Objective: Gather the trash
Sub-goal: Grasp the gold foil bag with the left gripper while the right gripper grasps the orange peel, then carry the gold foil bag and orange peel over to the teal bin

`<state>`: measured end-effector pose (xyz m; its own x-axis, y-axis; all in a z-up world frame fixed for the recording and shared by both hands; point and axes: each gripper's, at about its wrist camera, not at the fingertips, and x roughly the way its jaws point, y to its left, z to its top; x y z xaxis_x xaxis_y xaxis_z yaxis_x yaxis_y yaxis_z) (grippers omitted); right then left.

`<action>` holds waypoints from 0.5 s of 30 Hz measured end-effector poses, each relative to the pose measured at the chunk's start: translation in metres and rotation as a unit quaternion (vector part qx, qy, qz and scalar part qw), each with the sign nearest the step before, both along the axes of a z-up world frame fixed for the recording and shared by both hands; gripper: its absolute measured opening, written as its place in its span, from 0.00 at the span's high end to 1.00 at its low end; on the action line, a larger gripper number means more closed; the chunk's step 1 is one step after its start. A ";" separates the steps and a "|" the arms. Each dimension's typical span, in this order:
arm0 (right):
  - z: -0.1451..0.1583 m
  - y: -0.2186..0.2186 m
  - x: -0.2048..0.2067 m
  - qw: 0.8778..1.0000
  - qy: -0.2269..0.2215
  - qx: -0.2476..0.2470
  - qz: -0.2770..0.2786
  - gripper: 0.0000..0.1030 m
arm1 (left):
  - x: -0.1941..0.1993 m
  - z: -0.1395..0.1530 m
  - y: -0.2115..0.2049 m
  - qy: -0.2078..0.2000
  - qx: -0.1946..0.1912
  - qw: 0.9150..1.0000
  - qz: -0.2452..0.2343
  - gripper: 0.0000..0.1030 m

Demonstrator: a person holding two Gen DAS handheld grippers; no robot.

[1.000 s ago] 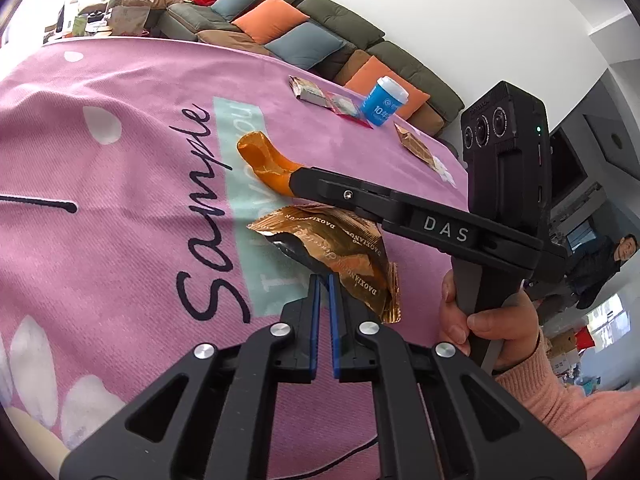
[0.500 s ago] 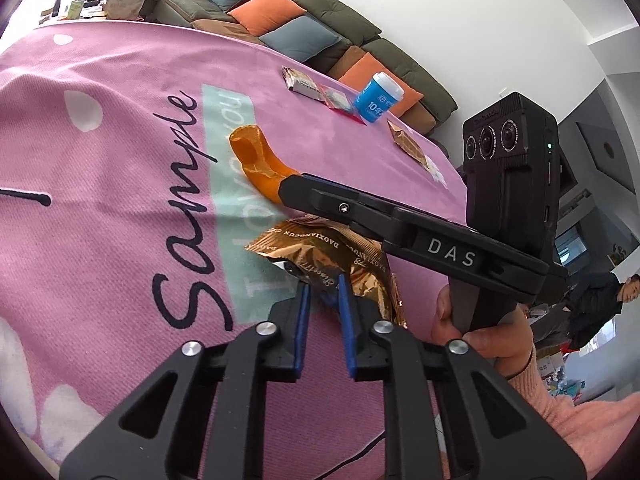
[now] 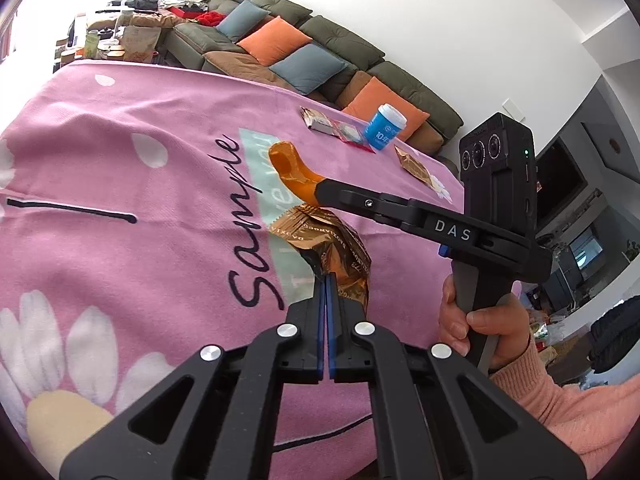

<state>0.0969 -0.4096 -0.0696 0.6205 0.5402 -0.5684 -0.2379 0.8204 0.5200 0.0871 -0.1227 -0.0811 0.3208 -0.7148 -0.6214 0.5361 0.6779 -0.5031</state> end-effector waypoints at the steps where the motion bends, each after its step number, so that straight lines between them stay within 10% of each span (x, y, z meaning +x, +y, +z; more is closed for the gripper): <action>1: 0.001 0.002 0.000 1.000 -0.002 0.003 0.001 0.86 | -0.001 0.001 0.005 -0.001 0.003 1.000 0.006 0.99; 15: 0.015 0.047 0.005 0.998 -0.015 0.024 0.056 0.86 | -0.023 0.015 0.107 -0.026 0.005 0.995 0.097 0.99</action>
<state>0.1015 -0.3625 -0.0548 0.5706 0.6337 -0.5223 -0.3423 0.7617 0.5502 0.0642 -0.0156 -0.0658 0.4833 -0.6309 -0.6069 0.4203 0.7754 -0.4713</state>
